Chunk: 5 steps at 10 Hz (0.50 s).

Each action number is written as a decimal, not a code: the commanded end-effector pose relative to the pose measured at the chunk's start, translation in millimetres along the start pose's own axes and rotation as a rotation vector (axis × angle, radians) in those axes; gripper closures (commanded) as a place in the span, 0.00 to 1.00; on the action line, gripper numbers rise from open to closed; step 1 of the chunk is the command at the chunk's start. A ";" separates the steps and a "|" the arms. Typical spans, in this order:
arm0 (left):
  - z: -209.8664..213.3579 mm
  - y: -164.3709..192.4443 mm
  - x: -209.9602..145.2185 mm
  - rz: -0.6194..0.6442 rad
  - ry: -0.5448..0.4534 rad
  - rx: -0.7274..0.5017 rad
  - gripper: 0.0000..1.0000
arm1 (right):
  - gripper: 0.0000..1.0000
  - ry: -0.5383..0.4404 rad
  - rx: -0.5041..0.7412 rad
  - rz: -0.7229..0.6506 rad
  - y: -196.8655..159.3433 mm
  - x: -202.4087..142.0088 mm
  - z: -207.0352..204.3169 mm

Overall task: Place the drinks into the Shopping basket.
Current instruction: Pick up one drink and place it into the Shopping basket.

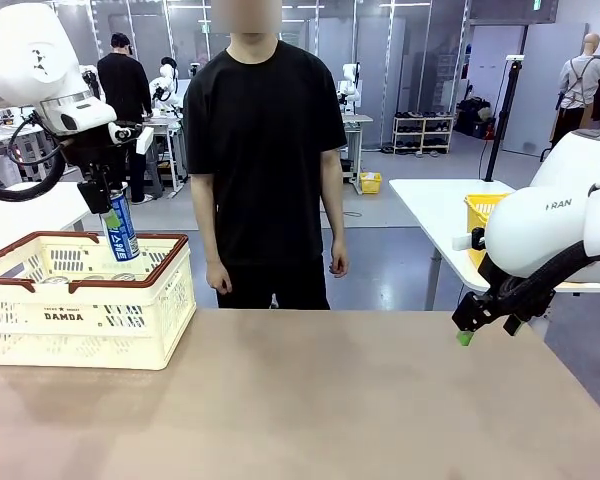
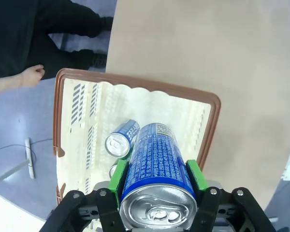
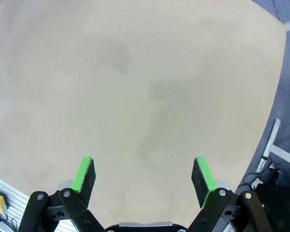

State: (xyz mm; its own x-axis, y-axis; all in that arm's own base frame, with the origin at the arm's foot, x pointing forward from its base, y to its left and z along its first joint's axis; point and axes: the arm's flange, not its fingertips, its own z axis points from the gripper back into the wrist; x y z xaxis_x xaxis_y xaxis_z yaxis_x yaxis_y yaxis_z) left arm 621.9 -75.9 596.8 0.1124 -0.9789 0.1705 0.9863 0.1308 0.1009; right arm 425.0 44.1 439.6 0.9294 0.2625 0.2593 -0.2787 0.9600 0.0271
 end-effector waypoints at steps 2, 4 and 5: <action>-22.2 8.0 -8.7 -0.018 0.042 0.014 0.41 | 0.00 -0.003 0.009 0.014 -1.3 -0.4 -0.1; -41.5 12.9 -7.7 -0.031 0.047 0.013 0.41 | 0.00 -0.003 0.009 0.014 -1.3 -0.4 -0.1; -47.6 14.3 -7.0 -0.044 0.061 0.020 0.41 | 0.00 -0.003 0.009 0.014 -1.3 -0.4 -0.1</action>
State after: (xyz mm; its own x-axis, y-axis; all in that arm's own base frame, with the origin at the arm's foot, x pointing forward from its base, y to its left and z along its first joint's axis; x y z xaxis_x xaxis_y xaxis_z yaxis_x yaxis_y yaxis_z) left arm 643.7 -74.3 550.7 0.1090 -0.9871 0.1174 0.9891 0.1194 0.0856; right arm 425.0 44.1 439.6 0.9294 0.2625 0.2593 -0.2787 0.9600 0.0271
